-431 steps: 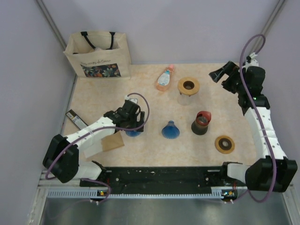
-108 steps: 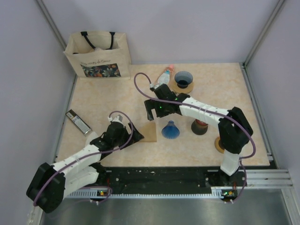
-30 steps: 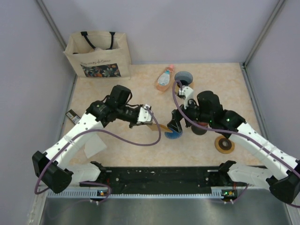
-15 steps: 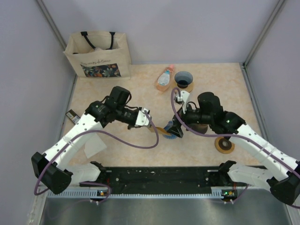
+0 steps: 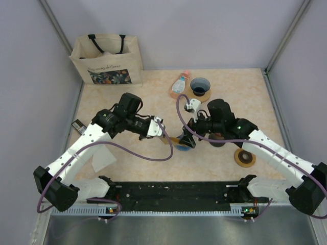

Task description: Place the coffee filter in the dripper

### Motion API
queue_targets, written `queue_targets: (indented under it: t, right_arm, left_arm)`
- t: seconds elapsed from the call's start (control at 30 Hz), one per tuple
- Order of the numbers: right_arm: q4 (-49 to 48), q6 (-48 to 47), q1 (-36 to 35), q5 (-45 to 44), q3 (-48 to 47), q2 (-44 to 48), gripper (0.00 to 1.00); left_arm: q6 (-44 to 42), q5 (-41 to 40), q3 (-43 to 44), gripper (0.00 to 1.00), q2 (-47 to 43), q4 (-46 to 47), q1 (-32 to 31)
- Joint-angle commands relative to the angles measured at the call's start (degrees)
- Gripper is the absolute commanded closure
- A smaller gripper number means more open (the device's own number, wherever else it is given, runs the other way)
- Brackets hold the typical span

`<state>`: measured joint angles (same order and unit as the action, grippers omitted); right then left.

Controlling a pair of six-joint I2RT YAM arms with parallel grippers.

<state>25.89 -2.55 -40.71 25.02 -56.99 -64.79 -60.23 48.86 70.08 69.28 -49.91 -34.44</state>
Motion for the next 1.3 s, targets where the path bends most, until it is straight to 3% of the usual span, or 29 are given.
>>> queue_targets:
  t: [0.0,0.23,0.37,0.5,0.57,0.6,0.63,0.7,0.77,0.93,1.1,1.17,1.27]
  right_arm:
    - [-3.0,-0.3,0.1,1.2,-1.5,-0.9,0.10]
    - [-5.2,0.1,-0.2,13.2,-2.1,-5.6,0.32]
    - [-5.3,-0.5,-1.4,15.8,-2.5,-7.5,0.43]
    - [-5.6,-0.4,-2.0,14.7,-2.8,-7.5,0.69]
    - [-5.7,-0.3,-1.9,13.8,-2.7,-6.7,0.82]
    - [-5.6,-0.1,-1.8,13.1,-2.8,-6.0,0.97]
    - [-5.8,0.3,-1.9,11.7,-2.6,-5.5,1.00]
    - [-5.9,2.2,-1.9,6.0,-2.5,-3.9,1.00]
    - [-5.9,4.0,-1.9,1.1,-2.5,-2.5,1.00]
    - [-8.7,8.4,-1.9,-14.4,-1.5,1.5,1.00]
    - [-17.4,10.1,-2.2,-23.1,2.2,5.4,1.00]
    - [-18.2,10.3,-2.5,-27.5,2.0,5.5,1.00]
    - [-19.5,10.1,-3.8,-33.6,1.4,4.9,1.00]
  left_arm:
    - [-1.5,2.6,1.8,1.00,-0.3,-1.0,-0.3]
    - [1.2,3.1,3.5,1.00,1.1,1.1,-1.2]
    - [2.1,2.4,4.4,1.00,2.1,1.5,-1.5]
    - [3.2,1.9,4.8,1.00,2.5,1.6,-1.9]
    - [4.8,1.8,4.4,0.91,2.0,2.7,-2.0]
    - [6.5,1.6,4.1,0.85,1.7,4.2,-2.0]
    - [8.2,1.2,3.5,0.78,0.9,6.4,-2.0]
    - [16.0,-1.5,-0.5,0.01,-2.7,15.9,-2.0]
    - [22.9,-5.0,-4.1,0.01,-5.8,24.8,-2.0]
    - [51.9,-23.9,-12.9,0.01,-12.7,46.4,-2.0]
    - [86.1,-42.9,-14.0,0.01,-13.1,51.4,-2.0]
    - [94.6,-44.2,-14.8,0.01,-12.3,52.5,-2.0]
    - [100.0,-37.3,-15.5,0.01,-10.1,57.4,-1.9]
